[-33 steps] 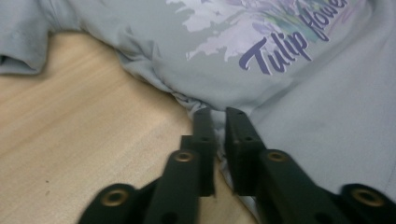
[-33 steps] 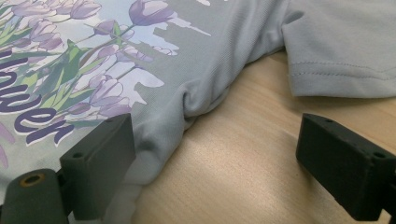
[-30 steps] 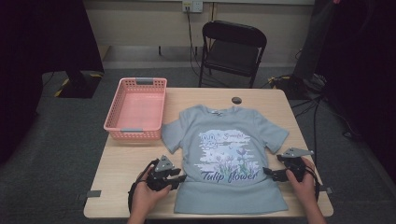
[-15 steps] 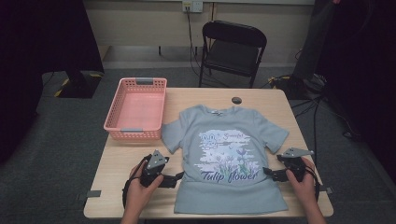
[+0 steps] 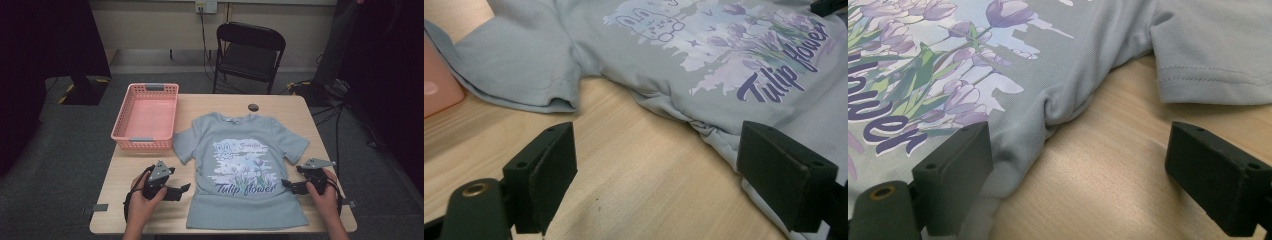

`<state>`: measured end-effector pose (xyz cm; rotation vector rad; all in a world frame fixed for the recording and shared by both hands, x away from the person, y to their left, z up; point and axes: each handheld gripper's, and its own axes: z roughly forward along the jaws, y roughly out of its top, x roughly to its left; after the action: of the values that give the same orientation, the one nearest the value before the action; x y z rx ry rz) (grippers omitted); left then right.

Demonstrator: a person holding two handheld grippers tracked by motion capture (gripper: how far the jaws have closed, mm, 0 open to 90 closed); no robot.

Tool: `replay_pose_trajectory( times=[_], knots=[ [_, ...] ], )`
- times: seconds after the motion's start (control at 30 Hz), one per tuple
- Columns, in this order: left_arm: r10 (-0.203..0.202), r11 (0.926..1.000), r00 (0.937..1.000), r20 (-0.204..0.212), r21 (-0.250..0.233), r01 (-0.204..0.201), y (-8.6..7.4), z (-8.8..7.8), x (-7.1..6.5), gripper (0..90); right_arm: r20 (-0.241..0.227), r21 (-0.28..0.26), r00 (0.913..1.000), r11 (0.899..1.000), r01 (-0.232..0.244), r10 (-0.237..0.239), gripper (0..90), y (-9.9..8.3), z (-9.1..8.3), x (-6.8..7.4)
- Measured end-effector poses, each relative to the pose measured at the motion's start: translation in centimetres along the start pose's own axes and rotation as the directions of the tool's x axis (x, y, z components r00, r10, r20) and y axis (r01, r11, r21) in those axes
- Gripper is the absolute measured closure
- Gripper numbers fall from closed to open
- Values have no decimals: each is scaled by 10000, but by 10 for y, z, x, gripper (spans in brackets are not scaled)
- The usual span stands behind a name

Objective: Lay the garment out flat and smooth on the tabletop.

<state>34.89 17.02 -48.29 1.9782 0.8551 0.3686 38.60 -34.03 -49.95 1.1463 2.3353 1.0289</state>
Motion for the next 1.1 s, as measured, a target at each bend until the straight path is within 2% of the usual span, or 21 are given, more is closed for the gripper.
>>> replay_pose_trajectory(
  times=[0.5, 1.1],
  knots=[
    [-136, 9997, 9997, -199, -196, 132, -8, -12, 16, 159, -2, -1, 10000, 10000, 3, -3, 108, 0, 0, 0],
    [-323, 9993, 9988, -372, -200, 316, -17, -21, 31, 159, -4, -2, 10000, 10000, 6, -6, 108, 0, 0, 0]
  ],
)
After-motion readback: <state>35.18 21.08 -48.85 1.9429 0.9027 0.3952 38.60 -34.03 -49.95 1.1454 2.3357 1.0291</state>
